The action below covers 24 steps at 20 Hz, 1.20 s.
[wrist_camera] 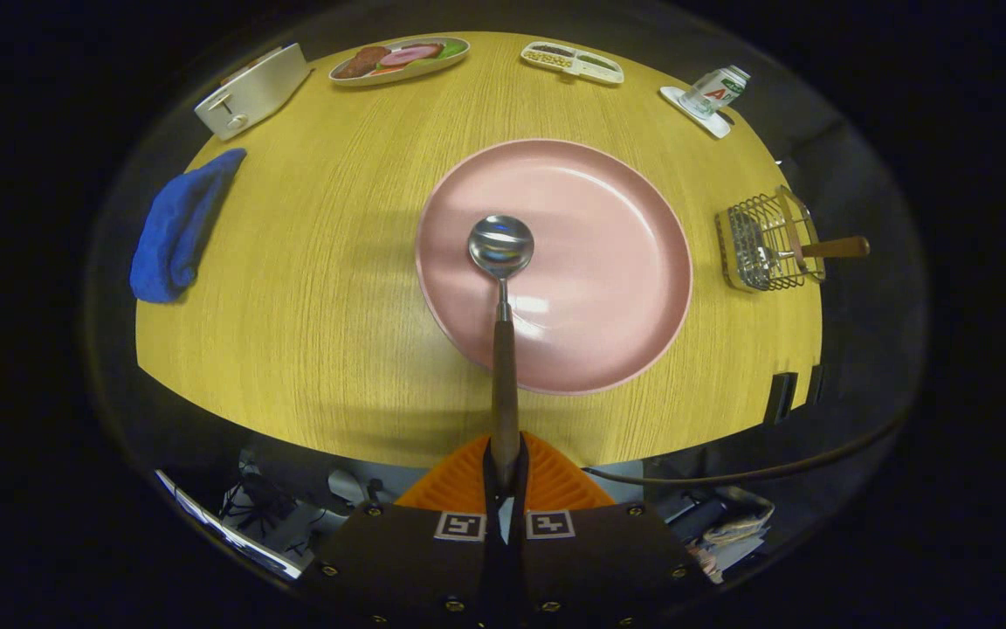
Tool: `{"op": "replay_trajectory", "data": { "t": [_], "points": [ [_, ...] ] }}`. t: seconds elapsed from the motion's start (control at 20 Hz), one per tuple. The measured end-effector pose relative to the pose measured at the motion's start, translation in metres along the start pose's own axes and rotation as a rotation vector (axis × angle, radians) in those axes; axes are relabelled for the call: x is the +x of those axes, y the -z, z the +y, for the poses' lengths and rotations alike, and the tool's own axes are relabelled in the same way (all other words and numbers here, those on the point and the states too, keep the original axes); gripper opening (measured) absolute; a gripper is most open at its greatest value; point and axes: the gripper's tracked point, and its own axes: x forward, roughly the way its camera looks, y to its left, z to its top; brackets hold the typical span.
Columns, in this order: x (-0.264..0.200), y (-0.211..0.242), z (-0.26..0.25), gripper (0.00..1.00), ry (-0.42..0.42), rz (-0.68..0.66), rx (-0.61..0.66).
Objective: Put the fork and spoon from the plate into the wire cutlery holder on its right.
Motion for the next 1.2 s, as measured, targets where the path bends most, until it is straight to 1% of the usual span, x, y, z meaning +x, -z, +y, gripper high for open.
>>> {"op": "replay_trajectory", "data": {
  "t": [0.15,0.3,0.55,0.95,1.2],
  "points": [
    [-0.016,-0.003,-0.01,0.03,0.027,0.006,0.051],
    [-0.033,-0.01,-0.02,0.03,0.035,-0.007,0.101],
    [-0.056,-0.028,-0.045,0.03,0.051,-0.056,0.163],
    [-0.1,-0.067,-0.105,0.03,0.104,-0.131,0.23],
    [-0.121,-0.084,-0.148,0.03,0.121,-0.166,0.302]
  ]
}}
